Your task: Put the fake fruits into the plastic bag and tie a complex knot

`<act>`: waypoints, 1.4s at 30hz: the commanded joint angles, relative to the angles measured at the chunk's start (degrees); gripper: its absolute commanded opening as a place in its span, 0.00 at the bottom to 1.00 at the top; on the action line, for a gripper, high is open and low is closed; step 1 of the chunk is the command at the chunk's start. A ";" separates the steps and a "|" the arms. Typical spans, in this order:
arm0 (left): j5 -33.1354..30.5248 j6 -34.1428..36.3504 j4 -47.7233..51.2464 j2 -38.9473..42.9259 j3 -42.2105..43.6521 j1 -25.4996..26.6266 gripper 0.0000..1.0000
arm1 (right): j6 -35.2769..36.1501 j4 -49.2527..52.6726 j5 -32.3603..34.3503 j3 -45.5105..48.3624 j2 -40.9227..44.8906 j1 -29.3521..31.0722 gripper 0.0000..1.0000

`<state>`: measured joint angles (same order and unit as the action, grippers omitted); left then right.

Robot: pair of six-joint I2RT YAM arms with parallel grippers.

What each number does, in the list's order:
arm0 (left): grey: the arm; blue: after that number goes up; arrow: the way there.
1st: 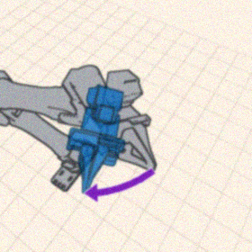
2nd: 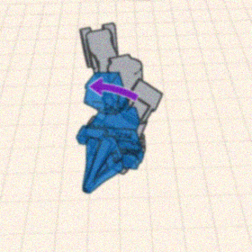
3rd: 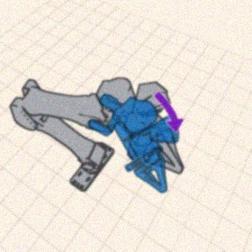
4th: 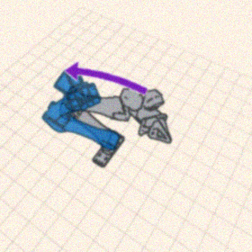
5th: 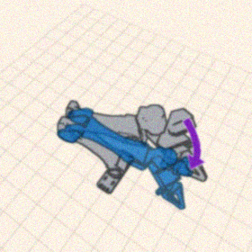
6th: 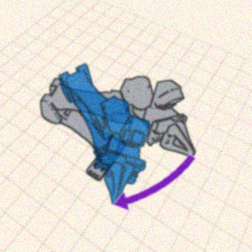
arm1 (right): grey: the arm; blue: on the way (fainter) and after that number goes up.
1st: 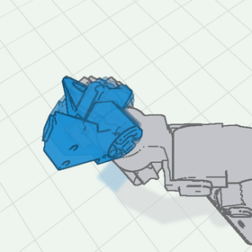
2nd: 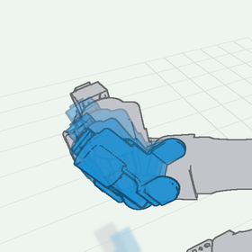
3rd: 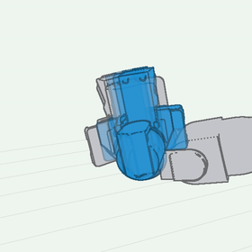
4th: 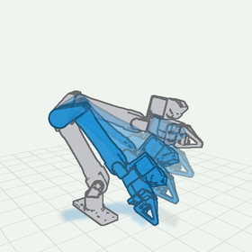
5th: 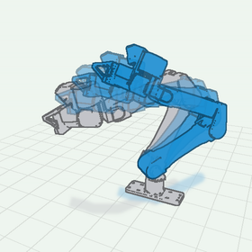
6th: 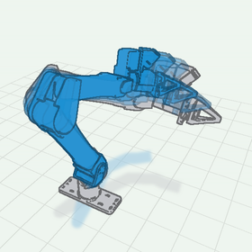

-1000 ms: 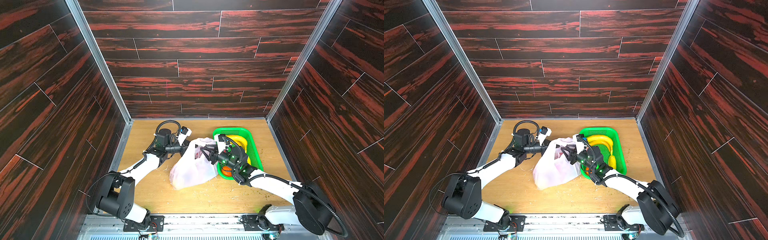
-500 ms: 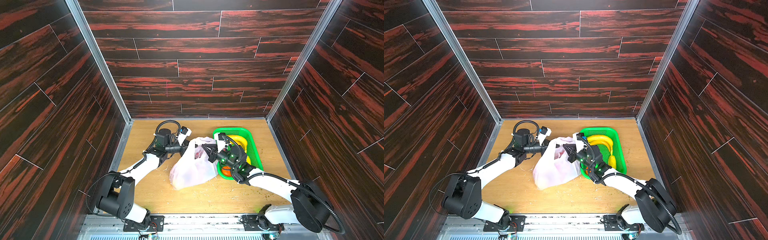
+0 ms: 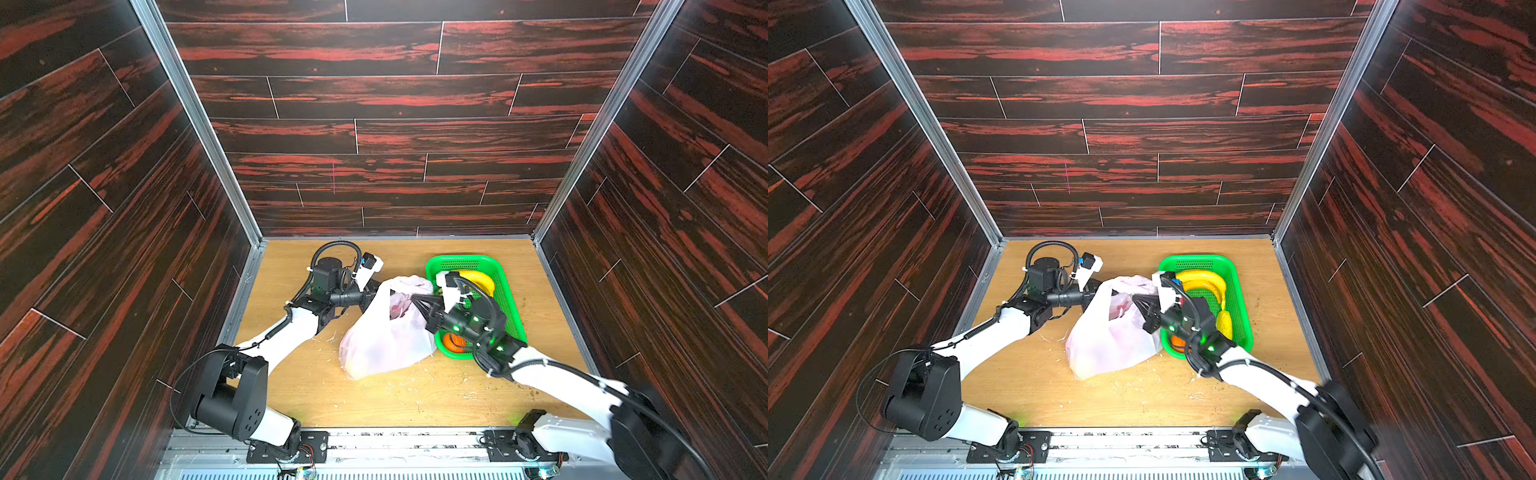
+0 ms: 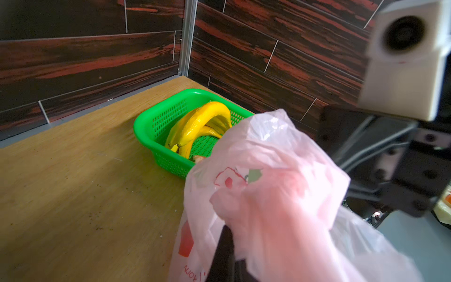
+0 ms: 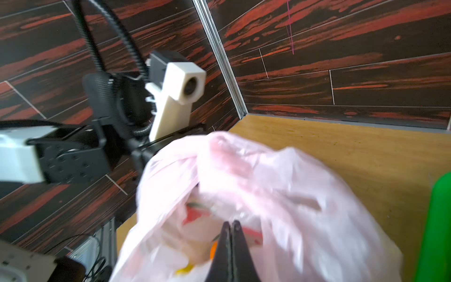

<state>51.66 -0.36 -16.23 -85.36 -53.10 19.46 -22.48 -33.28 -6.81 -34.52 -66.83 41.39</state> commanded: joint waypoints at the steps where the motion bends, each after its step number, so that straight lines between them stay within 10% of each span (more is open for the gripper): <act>1: -2.60 1.53 0.91 2.28 -1.29 -0.04 0.00 | -0.97 7.20 0.76 1.59 4.69 -0.07 0.00; 8: -1.40 -0.31 -1.97 1.45 -1.26 -0.22 0.00 | -0.82 10.07 -1.73 2.52 7.10 -0.05 0.00; 18: 1.32 -1.57 -2.70 1.10 -1.52 -0.09 0.00 | -0.01 -3.79 -3.80 0.35 -0.74 -0.08 0.30; 42: 2.22 -1.70 -2.05 1.72 -1.29 0.14 0.00 | 0.06 -20.40 -1.26 0.82 -12.04 -0.07 0.31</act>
<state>52.53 -2.42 -17.65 -85.34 -53.12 19.46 -22.26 -51.09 -9.21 -32.51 -77.36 41.39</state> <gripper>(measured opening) 0.064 0.313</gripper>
